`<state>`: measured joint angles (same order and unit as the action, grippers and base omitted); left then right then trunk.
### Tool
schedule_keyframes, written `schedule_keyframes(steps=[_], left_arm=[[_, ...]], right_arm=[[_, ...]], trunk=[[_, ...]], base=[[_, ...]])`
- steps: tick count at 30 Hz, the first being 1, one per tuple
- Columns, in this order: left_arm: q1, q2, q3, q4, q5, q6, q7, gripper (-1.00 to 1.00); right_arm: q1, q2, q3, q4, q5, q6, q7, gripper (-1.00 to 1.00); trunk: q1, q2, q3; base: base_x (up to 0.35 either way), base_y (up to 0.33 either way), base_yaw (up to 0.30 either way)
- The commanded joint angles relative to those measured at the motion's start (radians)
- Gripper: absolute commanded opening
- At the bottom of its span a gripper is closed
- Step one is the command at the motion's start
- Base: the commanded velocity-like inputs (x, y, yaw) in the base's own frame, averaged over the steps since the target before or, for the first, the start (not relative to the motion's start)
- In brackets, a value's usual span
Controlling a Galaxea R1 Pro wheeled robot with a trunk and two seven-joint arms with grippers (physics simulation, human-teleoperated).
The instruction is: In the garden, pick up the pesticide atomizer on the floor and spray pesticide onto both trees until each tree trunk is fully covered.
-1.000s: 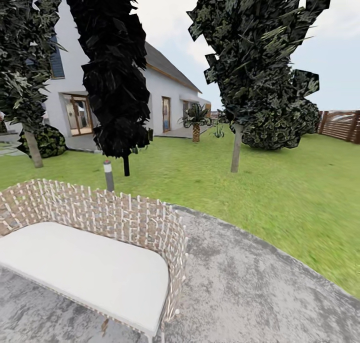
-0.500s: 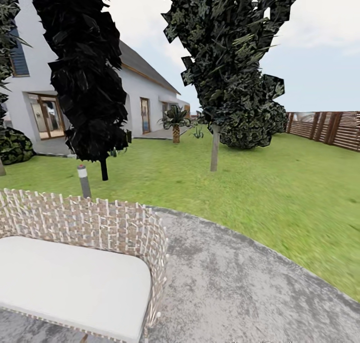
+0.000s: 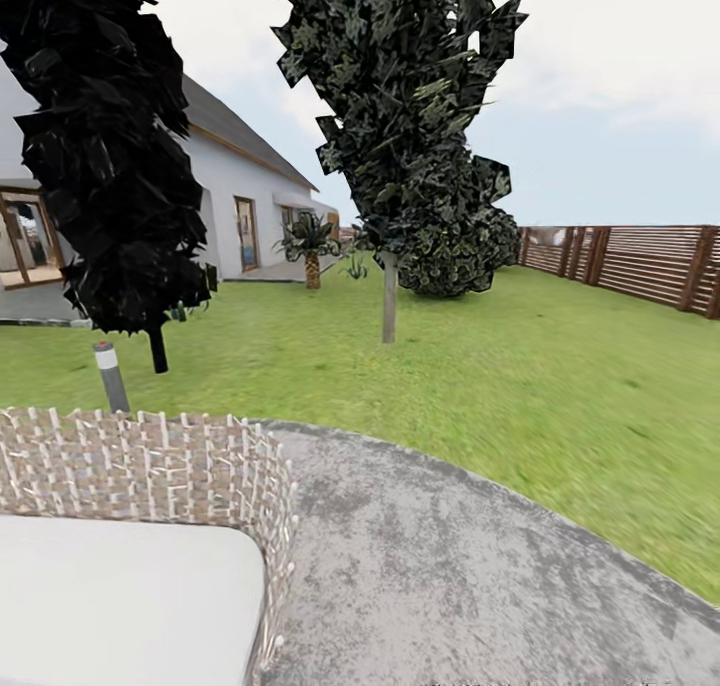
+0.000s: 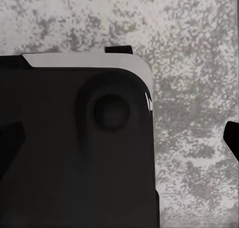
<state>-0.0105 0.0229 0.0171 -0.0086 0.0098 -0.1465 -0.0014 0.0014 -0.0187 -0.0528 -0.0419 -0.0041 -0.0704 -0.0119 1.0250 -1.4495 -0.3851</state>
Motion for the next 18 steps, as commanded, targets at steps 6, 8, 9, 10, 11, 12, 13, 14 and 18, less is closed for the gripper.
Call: schedule_keyframes(steps=[6,8,9,10,11,12,13,14,18], left_arm=[[0.000,0.000,0.001,0.001,0.001,-0.004,0.000,1.00],[0.000,0.000,0.001,0.001,0.001,-0.004,0.000,1.00],[0.000,0.000,0.002,0.001,0.001,-0.004,0.000,1.00],[0.000,0.000,0.002,0.001,0.001,-0.004,0.000,1.00],[0.000,0.000,0.002,0.001,0.001,-0.004,0.000,1.00],[0.000,0.000,0.001,0.001,0.001,-0.004,0.000,1.00],[0.000,0.000,0.001,0.001,0.001,-0.006,0.000,1.00],[0.000,0.000,0.001,0.001,0.001,-0.010,0.000,1.00],[0.000,0.000,0.001,0.001,0.001,-0.032,0.000,1.00]], right_arm=[[0.000,-0.001,-0.006,-0.001,0.000,-0.003,0.000,1.00],[0.000,-0.001,-0.006,-0.001,-0.001,-0.003,0.000,1.00],[0.000,-0.001,-0.006,-0.001,-0.001,-0.003,0.000,1.00],[0.000,-0.001,-0.005,-0.001,-0.001,-0.003,0.000,1.00],[0.000,-0.001,-0.005,-0.001,-0.001,-0.003,0.000,1.00],[0.000,-0.001,-0.005,-0.001,-0.001,-0.003,0.000,1.00],[0.000,-0.001,-0.004,-0.001,-0.001,-0.003,0.000,1.00],[0.000,-0.001,-0.005,-0.001,-0.001,-0.003,0.000,1.00],[0.000,0.000,-0.005,-0.001,-0.001,-0.003,0.000,1.00]], trunk=[[0.000,-0.001,0.002],[0.000,-0.001,0.003],[0.000,-0.001,0.004],[0.000,-0.001,0.004],[0.000,-0.001,0.005],[0.000,-0.001,0.005],[0.000,-0.001,0.006],[0.000,-0.001,0.006],[0.000,-0.001,0.008]], base=[[0.000,0.000,-0.278],[0.000,0.000,-0.278],[0.000,0.000,-0.278],[0.000,0.000,-0.278],[0.000,0.000,-0.278],[0.000,0.000,-0.278],[0.000,0.000,-0.278],[0.000,0.000,-0.278],[0.000,0.000,-0.278]])
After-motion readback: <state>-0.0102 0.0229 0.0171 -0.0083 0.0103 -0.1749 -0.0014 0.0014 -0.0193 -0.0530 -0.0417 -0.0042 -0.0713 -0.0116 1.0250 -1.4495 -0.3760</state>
